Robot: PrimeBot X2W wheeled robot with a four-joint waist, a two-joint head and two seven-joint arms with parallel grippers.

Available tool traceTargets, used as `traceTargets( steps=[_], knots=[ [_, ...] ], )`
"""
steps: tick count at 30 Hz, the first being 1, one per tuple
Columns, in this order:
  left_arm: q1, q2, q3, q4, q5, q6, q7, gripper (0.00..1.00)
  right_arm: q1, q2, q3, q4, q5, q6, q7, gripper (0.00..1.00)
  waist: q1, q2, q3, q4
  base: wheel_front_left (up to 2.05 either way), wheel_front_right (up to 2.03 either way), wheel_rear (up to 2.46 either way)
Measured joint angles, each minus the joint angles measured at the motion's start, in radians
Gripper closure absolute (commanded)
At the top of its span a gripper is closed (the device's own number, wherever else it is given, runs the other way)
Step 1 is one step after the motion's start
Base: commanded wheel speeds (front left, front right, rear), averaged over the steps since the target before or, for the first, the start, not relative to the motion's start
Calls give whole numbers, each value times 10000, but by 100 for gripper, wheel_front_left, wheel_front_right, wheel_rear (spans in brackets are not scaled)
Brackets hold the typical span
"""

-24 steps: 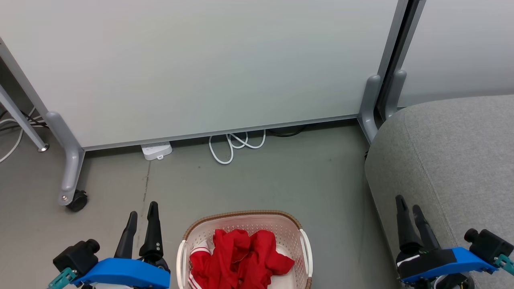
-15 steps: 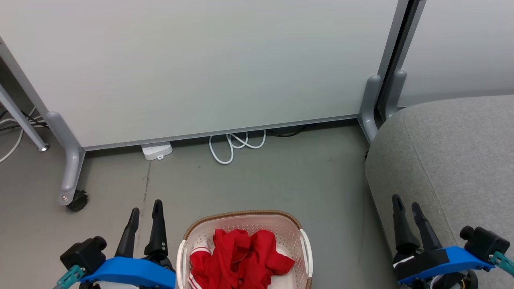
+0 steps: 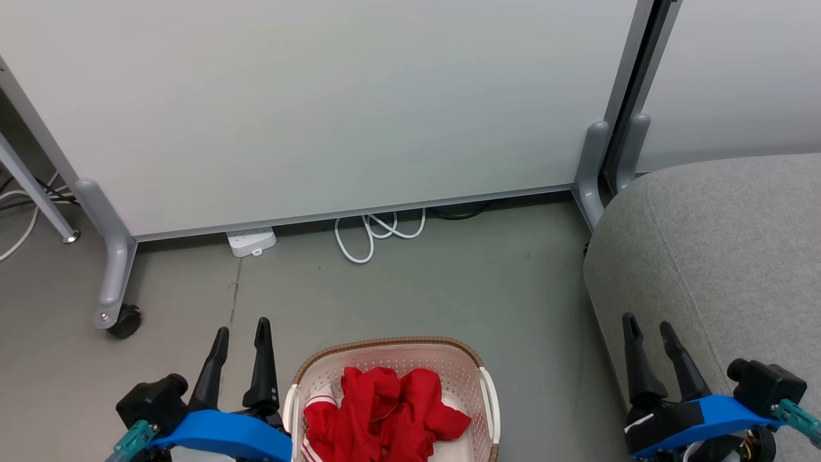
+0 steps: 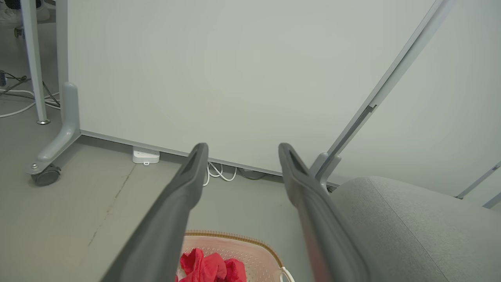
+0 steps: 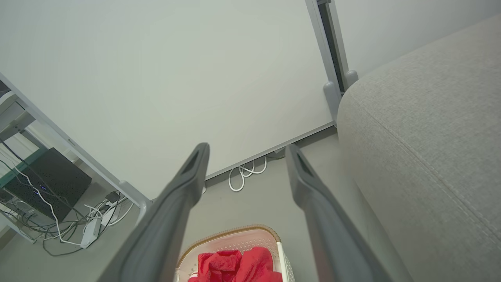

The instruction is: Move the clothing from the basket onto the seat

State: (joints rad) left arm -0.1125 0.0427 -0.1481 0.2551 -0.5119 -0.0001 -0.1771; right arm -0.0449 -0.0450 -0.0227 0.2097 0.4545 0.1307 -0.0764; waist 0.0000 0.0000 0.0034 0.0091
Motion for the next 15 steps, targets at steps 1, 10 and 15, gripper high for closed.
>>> traceTargets(
  steps=[1,10,15],
  knots=[
    [-13,2,-27,10,71,31,-12,0,1,-2,-8,-8,-86,0,-4,0,0,0,0,1,0,0,0],
    [-84,12,-171,84,673,159,-201,0,7,-8,-104,-73,-872,0,-31,0,0,0,15,5,0,0,0],
    [-129,15,-215,121,1012,194,-316,0,8,-12,-128,-119,-1281,0,-50,0,0,0,43,4,0,0,0]
  ],
)
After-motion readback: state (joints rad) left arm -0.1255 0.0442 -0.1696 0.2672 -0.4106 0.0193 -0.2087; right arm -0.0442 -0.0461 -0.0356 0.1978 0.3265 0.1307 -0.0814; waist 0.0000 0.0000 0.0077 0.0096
